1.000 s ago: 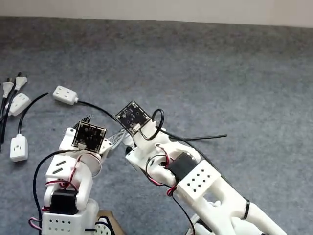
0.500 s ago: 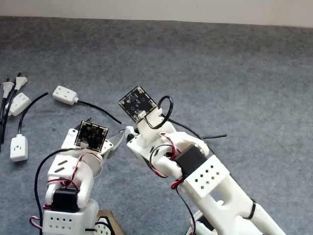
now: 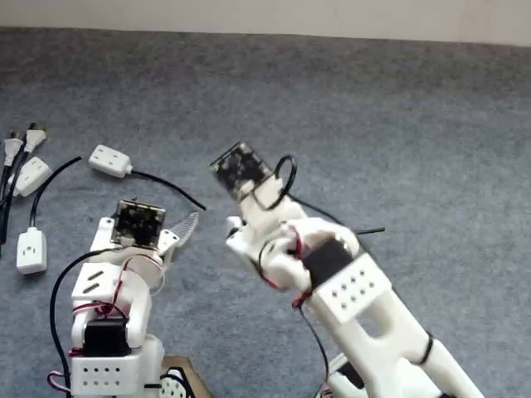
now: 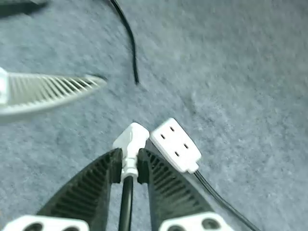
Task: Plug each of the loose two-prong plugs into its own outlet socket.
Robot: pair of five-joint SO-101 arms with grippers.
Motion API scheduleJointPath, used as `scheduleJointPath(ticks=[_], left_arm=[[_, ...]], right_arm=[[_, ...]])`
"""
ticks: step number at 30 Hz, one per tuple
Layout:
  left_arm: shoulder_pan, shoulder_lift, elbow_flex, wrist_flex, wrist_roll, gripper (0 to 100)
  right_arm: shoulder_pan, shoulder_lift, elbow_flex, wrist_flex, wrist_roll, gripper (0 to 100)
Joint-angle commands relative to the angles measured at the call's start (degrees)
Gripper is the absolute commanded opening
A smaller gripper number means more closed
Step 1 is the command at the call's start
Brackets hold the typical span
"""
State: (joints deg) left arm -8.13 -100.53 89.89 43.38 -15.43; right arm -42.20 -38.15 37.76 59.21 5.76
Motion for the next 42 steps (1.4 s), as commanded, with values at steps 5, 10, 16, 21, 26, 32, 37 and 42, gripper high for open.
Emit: scheduleJointPath(ticks=[5,10,16,21,26,32,37,42], left_arm=[[-1.1,-0.6,-0.1,-1.4,1.5,35],[-1.0,-0.6,0.0,-1.3,1.5,35],[-0.9,-0.6,1.7,-1.8,1.4,35],[-0.9,-0.6,1.7,-1.8,1.4,35],[-0.9,-0.6,1.8,-1.8,1.4,35],[-0.6,-0.6,2.3,-1.8,1.4,35],[1.0,-0.6,3.6,-3.6,1.2,35],[0.9,-0.6,3.6,-3.5,1.2,35]], right_arm=[[4.7,20.4,-27.7,14.5,1.3,0.9],[5.0,38.4,-51.0,26.9,2.8,0.9],[7.6,60.6,-77.0,41.6,3.3,0.9],[10.9,65.5,-82.3,42.1,3.3,0.9],[11.8,65.3,-75.9,42.1,3.0,0.9],[11.4,56.5,-66.4,42.0,-0.9,0.9],[11.3,49.4,-60.4,42.0,-1.7,0.9],[11.1,49.3,-58.6,41.4,-1.8,0.9]])
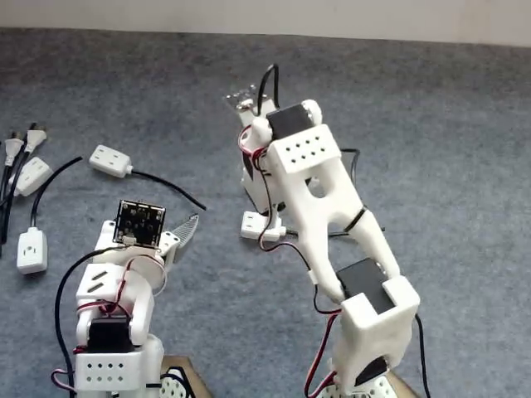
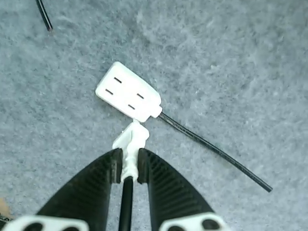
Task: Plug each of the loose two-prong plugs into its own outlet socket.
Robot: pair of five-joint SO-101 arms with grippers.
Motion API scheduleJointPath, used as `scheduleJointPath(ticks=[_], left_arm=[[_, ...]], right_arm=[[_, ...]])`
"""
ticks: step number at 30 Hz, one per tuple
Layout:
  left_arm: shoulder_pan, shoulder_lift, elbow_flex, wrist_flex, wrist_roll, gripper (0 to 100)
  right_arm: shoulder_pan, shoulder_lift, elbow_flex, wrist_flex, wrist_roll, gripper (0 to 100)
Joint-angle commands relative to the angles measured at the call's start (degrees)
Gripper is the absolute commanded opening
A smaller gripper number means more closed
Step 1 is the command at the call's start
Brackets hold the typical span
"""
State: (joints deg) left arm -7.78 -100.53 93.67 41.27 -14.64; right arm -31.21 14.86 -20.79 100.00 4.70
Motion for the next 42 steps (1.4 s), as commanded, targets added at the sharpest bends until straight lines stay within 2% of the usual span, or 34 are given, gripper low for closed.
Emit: scheduleJointPath(ticks=[1,26,42], left_arm=[[0.6,-0.6,-0.1,-1.4,0.4,35],[0.5,-0.7,0.0,-1.3,0.4,35],[0.7,-0.7,0.0,-1.3,0.4,35]], right_arm=[[0.0,-3.7,0.0,0.4,-1.0,0.9],[-2.7,4.0,-0.4,-4.7,-1.3,0.9],[0.0,4.1,0.0,-5.7,-0.2,0.9]])
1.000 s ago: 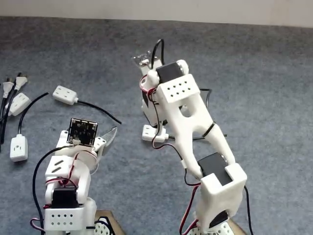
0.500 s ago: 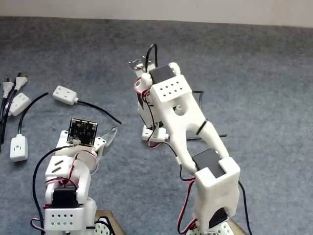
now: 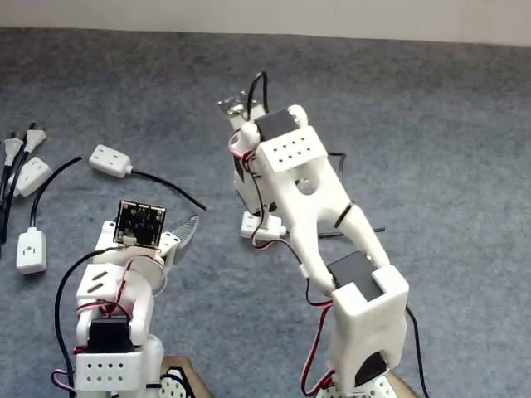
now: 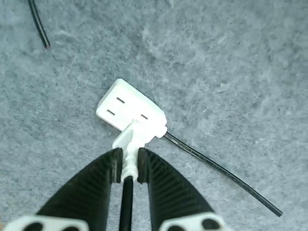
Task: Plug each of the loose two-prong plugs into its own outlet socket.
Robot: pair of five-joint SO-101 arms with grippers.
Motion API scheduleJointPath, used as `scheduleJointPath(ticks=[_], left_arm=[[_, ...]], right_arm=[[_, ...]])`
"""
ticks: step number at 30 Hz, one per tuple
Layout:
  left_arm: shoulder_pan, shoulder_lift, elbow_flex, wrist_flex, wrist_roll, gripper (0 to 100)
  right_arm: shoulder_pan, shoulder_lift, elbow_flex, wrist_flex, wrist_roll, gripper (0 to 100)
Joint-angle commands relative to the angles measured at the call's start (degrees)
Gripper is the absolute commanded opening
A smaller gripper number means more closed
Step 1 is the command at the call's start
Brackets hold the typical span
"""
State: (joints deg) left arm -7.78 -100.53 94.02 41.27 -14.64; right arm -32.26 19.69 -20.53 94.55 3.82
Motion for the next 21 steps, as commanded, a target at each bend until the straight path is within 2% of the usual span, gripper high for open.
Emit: scheduleJointPath(ticks=[1,21], left_arm=[[0.7,-0.7,-0.3,-1.3,0.4,35],[0.7,-0.7,-0.3,-1.2,0.4,35]], right_arm=[[1.0,-0.7,-0.3,-0.3,0.7,0.9],[2.3,2.8,-0.5,-0.7,1.9,0.9]])
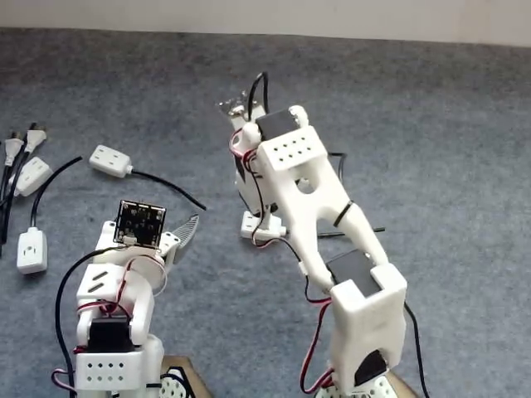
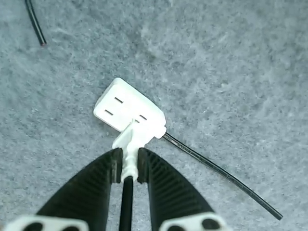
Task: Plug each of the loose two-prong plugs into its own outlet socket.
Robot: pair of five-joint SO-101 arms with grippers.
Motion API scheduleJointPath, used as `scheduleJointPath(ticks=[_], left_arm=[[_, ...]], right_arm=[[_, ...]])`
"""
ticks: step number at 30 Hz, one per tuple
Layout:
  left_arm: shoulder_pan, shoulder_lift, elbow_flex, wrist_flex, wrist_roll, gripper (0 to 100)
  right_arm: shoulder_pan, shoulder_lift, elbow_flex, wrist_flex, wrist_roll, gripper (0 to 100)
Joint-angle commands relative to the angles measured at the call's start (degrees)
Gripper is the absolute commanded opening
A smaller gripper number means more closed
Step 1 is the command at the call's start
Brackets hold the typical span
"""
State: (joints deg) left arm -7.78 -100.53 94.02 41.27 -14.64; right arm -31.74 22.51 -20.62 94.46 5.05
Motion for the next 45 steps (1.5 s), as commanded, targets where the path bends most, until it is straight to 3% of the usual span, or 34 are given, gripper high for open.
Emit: scheduleJointPath(ticks=[1,21,29,45], left_arm=[[0.7,-0.7,-0.3,-1.2,0.4,35],[0.7,-0.7,-0.4,-1.2,0.4,35],[0.7,-0.7,-0.5,-1.2,0.4,35],[0.7,-0.7,-0.5,-1.2,0.4,35]], right_arm=[[1.8,0.6,-0.5,-0.6,1.0,0.9],[2.4,0.9,-0.8,0.4,1.4,0.9],[3.1,1.5,-11.7,6.5,1.5,0.9],[2.9,1.5,-8.2,6.3,2.5,0.9]])
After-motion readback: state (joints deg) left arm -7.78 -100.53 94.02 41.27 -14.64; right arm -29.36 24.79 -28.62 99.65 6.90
